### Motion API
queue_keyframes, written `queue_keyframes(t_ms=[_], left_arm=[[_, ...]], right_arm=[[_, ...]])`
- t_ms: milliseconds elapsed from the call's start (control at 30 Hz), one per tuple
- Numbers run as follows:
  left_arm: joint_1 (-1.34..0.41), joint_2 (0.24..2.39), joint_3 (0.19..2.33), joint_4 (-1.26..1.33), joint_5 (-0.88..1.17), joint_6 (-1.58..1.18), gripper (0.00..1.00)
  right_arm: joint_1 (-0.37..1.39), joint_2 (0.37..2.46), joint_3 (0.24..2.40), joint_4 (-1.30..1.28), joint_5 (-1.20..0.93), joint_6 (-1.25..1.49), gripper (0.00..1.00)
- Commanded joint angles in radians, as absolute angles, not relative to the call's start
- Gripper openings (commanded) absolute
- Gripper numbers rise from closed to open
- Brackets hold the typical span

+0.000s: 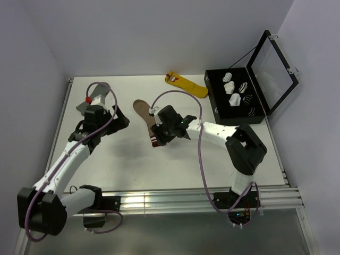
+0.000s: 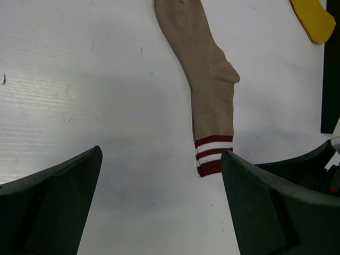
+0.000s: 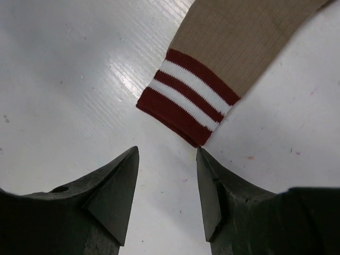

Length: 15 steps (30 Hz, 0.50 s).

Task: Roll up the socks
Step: Adjust the sock at the center of the board.

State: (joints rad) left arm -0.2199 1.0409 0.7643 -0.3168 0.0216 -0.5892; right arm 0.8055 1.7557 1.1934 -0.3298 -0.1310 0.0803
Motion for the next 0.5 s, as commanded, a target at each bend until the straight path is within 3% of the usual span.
queue_keyframes(t_ms=[0,133,467], left_arm=[[-0.25,1.155,0.85,-0.256,-0.03,-0.652,1.0],[-0.302,1.32,0.934,-0.148,-0.067,-0.695,1.0],[-0.351,1.756,1.224,0.074,-0.12,-0.667,0.99]], right_arm=[[0.795,1.781,1.241,-0.285,-0.12,0.011,0.54],[0.785,1.79,1.223,-0.212,-0.164,0.046,0.47],[0.785,1.833,1.196,-0.087,-0.13,0.101,0.47]])
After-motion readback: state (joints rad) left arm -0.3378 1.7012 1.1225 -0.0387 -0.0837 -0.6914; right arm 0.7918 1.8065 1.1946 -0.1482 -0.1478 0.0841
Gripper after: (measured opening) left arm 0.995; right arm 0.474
